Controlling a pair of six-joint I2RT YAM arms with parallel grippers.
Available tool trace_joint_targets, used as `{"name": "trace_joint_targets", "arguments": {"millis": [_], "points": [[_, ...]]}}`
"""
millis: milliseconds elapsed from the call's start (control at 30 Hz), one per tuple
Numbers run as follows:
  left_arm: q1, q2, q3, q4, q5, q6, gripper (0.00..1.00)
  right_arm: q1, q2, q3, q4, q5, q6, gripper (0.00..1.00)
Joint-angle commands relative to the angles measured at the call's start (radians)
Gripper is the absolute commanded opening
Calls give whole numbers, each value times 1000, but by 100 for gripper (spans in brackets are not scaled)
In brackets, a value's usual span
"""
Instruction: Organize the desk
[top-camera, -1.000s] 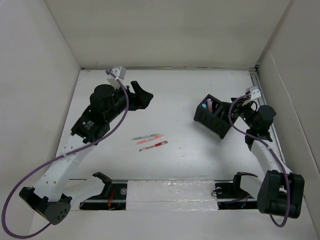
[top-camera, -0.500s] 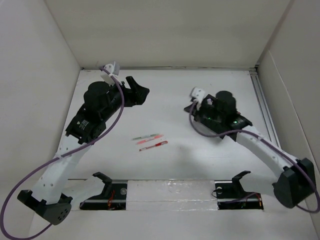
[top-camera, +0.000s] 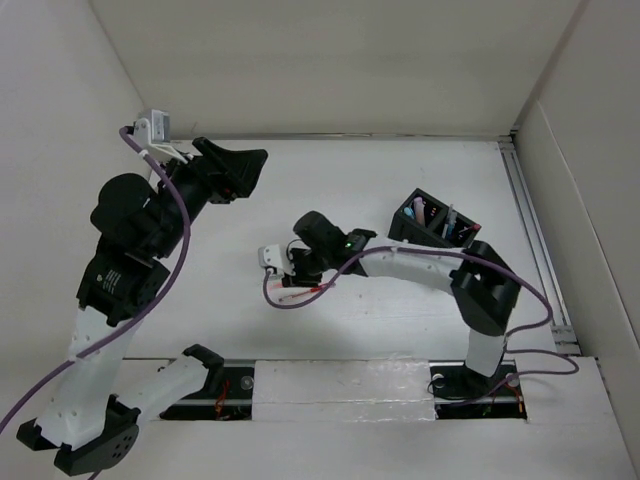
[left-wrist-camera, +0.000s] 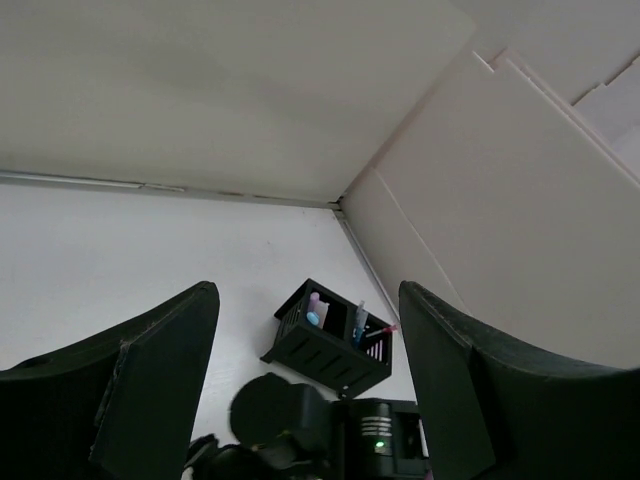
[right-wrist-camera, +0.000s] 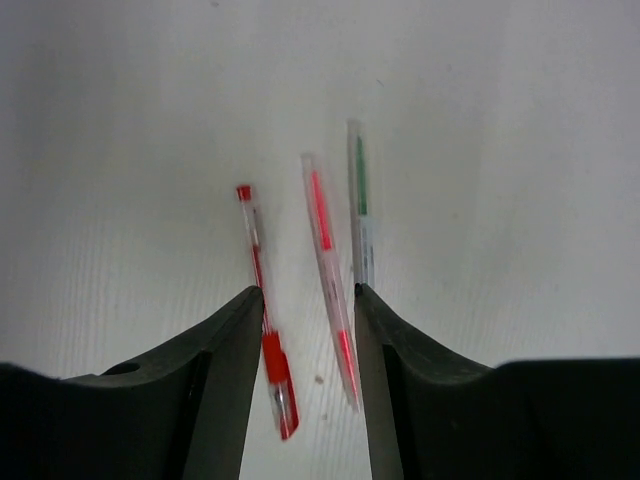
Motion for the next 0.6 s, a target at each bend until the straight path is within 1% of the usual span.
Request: {"name": "trace_joint_targets", "arguments": {"millis": [0, 100, 133, 267, 567], "points": [[4, -30, -21, -8, -12, -6, 69, 59, 100, 124, -116, 47, -94, 47], [4, -48, -17, -37, -22, 16, 69, 74, 169, 170, -149, 38, -106, 47], [4, -50, -8, -42, -61, 20, 69, 88, 183, 193, -156, 47, -112, 47], [4, -61, 3, -59, -74, 33, 69, 110, 227, 221, -181, 56, -119, 47], [4, -85, -2, -91, -103, 57, 69, 119, 281, 241, -149, 75, -96, 43]]}}
